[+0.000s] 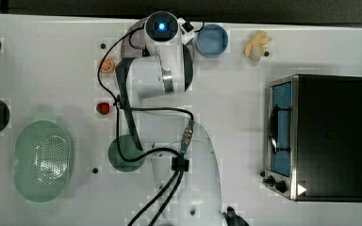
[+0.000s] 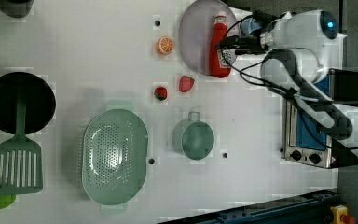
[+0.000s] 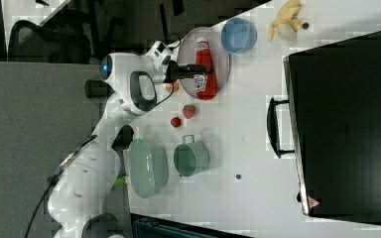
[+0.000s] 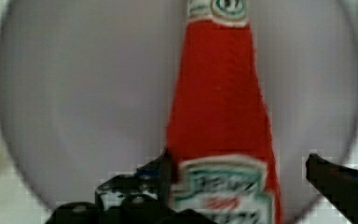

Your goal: Pick ketchup from plate and place it on table.

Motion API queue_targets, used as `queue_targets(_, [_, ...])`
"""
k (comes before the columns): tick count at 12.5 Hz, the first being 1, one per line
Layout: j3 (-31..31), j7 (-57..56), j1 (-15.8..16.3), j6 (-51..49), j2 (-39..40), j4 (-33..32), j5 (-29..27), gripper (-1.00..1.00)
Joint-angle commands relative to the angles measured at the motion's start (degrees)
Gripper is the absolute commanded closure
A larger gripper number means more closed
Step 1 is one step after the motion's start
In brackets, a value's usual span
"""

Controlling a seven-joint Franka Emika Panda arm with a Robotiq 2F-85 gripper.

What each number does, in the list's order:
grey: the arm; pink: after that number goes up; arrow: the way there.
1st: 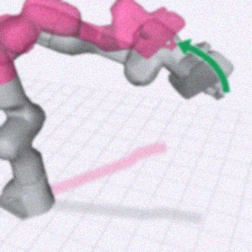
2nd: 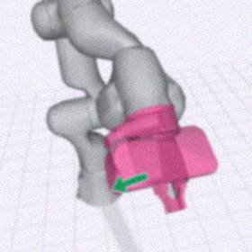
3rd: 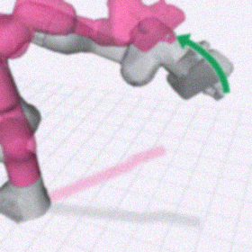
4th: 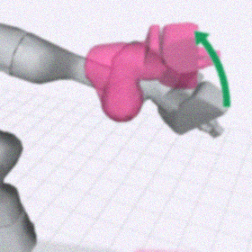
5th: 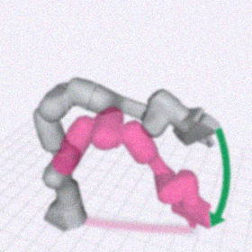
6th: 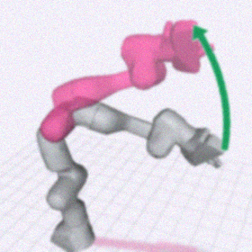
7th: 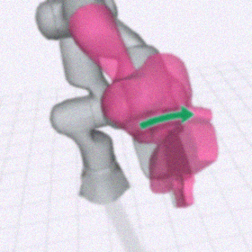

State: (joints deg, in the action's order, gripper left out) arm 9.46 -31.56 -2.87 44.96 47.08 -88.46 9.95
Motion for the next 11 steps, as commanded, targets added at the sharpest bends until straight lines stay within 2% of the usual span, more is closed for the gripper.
queue_targets(1, [-0.33, -2.05, 0.68, -0.22, 1.02, 2.89, 0.77, -1.00])
queue_targets(6, [-0.43, -1.97, 0.78, 1.59, 3.66, 4.25, 0.78, -1.00])
queue_targets(7, [-0.40, -1.97, 0.79, 1.71, 3.75, 4.26, 0.77, -0.92])
queue_targets(10, [-0.43, -1.92, 0.78, 2.08, 3.73, 4.56, 0.77, -0.19])
queue_targets(11, [-0.26, -1.91, 0.78, 2.09, 3.69, 4.90, 0.77, -0.18])
